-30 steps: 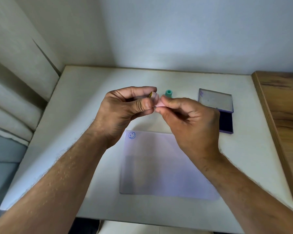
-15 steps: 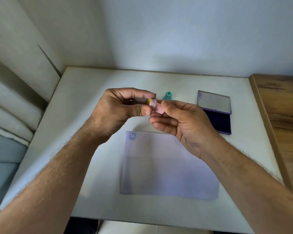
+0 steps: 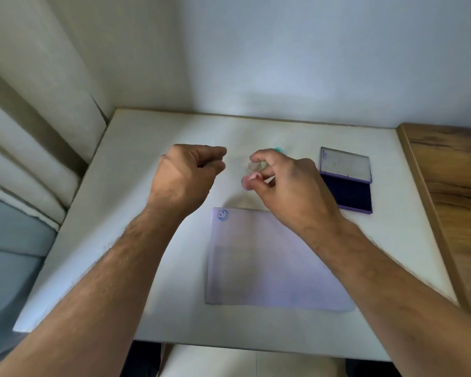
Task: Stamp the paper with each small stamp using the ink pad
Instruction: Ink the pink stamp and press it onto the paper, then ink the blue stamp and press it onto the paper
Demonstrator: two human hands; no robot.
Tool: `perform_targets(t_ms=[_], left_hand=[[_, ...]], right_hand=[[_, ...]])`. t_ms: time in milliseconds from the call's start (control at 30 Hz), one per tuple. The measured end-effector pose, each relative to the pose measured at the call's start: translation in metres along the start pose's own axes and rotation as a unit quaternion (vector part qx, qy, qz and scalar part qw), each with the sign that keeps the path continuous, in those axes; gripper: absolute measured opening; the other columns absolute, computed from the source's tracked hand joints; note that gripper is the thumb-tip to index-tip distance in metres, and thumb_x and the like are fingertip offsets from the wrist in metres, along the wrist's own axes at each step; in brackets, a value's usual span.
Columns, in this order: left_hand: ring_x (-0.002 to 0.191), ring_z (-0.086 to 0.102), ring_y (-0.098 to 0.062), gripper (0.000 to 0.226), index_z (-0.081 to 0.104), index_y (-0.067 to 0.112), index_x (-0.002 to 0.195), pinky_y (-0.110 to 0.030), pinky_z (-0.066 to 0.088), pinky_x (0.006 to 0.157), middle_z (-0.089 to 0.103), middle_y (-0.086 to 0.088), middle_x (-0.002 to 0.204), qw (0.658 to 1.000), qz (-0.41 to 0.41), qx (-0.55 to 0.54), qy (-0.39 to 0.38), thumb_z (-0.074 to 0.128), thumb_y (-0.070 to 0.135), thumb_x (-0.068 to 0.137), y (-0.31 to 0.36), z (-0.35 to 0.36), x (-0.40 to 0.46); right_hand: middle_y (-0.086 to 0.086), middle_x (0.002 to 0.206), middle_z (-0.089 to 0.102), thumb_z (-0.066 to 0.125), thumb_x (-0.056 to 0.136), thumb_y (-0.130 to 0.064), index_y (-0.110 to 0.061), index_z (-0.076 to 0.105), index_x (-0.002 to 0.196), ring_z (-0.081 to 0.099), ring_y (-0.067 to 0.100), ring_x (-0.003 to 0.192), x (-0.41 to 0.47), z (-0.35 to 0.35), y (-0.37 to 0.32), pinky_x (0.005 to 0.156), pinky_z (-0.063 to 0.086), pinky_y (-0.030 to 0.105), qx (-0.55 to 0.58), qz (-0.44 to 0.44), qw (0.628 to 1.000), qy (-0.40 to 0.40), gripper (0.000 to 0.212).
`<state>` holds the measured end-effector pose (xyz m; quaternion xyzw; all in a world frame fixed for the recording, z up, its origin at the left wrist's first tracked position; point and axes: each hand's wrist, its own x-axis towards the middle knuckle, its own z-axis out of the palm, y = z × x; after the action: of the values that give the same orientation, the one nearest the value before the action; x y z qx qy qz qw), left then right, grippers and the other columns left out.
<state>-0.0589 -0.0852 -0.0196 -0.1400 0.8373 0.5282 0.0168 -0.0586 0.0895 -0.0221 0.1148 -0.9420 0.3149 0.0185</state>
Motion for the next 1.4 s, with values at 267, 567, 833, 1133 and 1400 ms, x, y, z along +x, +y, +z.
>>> perform_targets(t_ms=[267,567,833,1133,1400], left_hand=[[0.074,0.069,-0.001,0.022,0.074,0.032,0.108,0.004,0.039,0.051,0.073,0.017,0.099,0.998,0.025,0.059,0.005,0.065,0.028,0.089,0.006,0.001,-0.006],[0.089,0.067,0.002,0.023,0.074,0.033,0.109,0.002,0.04,0.063,0.073,0.016,0.108,0.997,0.03,0.07,0.003,0.064,0.028,0.089,0.004,0.007,-0.006],[0.078,0.062,0.014,0.022,0.074,0.033,0.109,0.008,0.037,0.057,0.073,0.017,0.101,0.998,0.031,0.056,0.017,0.065,0.027,0.09,0.004,0.007,-0.004],[0.074,0.063,0.008,0.023,0.074,0.035,0.109,0.006,0.04,0.06,0.074,0.018,0.102,0.997,0.04,0.06,0.005,0.065,0.027,0.089,0.005,0.012,-0.007],[0.092,0.065,0.01,0.038,0.07,0.031,0.116,0.005,0.043,0.07,0.07,0.018,0.106,0.998,0.059,-0.022,-0.024,0.077,0.022,0.08,0.021,0.02,-0.019]], right_hand=[[0.003,0.088,0.075,0.068,0.087,-0.024,-0.015,0.07,0.1,0.068,0.026,0.083,0.011,0.021,-0.001,0.074,0.056,0.036,-0.056,-0.051,0.996,0.05,0.016],[-0.002,0.088,0.072,0.065,0.088,-0.04,-0.02,0.067,0.11,0.066,0.02,0.081,0.015,0.024,-0.004,0.074,0.053,0.03,-0.035,-0.033,0.996,0.072,0.03],[-0.003,0.079,0.061,0.063,0.087,-0.024,-0.02,0.07,0.101,0.057,0.015,0.07,0.027,-0.003,0.016,0.07,0.048,0.025,-0.052,0.017,0.979,0.195,0.015],[0.0,0.137,0.056,0.055,0.091,-0.006,-0.028,0.05,0.138,0.053,0.028,0.115,0.023,0.005,0.034,0.096,0.042,0.035,-0.152,0.02,0.988,0.003,0.052],[-0.012,0.094,0.072,0.072,0.084,-0.025,-0.029,0.072,0.105,0.067,0.009,0.083,0.018,-0.02,0.009,0.077,0.053,0.023,0.095,0.137,0.977,0.137,0.021]])
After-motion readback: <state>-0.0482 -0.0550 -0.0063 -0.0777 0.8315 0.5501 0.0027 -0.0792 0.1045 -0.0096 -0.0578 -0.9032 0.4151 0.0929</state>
